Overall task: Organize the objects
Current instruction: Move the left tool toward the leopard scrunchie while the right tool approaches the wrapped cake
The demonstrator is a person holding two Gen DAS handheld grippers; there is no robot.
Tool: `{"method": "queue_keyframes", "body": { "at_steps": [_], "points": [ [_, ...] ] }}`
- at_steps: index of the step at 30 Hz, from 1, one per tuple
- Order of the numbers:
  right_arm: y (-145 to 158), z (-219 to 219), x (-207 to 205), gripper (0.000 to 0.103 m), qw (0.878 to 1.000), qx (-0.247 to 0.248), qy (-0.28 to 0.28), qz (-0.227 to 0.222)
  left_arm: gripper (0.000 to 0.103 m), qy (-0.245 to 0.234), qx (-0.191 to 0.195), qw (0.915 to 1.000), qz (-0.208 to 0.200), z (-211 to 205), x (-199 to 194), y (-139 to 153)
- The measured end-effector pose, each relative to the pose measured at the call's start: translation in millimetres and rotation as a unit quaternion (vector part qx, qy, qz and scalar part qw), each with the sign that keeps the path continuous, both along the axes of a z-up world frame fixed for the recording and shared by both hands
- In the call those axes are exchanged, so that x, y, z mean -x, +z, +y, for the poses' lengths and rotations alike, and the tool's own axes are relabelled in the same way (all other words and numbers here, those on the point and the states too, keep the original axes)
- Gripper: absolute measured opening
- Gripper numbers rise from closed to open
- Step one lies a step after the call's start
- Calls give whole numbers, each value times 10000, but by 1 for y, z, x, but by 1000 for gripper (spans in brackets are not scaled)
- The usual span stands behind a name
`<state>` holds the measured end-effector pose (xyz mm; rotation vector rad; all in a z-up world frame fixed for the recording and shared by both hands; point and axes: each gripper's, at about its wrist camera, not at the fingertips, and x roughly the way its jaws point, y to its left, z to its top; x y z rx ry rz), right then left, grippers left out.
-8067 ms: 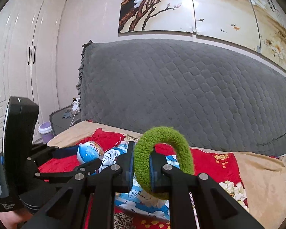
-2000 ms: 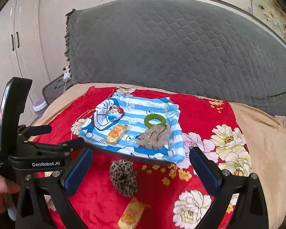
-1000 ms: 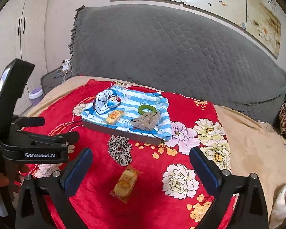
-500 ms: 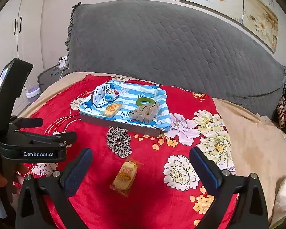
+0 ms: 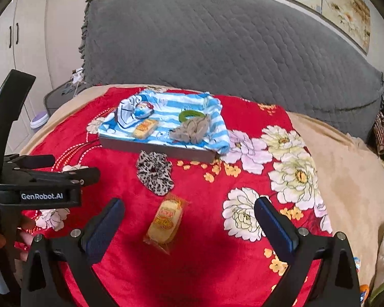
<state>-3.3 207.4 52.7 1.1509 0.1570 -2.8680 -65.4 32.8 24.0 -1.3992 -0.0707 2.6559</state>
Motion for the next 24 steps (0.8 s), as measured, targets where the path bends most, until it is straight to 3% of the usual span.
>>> {"method": "queue_keyframes", "body": {
  "at_steps": [11, 24],
  "points": [
    [-17, 1, 4, 102, 9998, -19, -38, -214, 103, -276, 125, 9995, 50, 12, 9, -11],
    [-29, -7, 7, 102, 9991, -96, 35, -413, 103, -272, 141, 9995, 21, 15, 14, -16]
  ]
}}
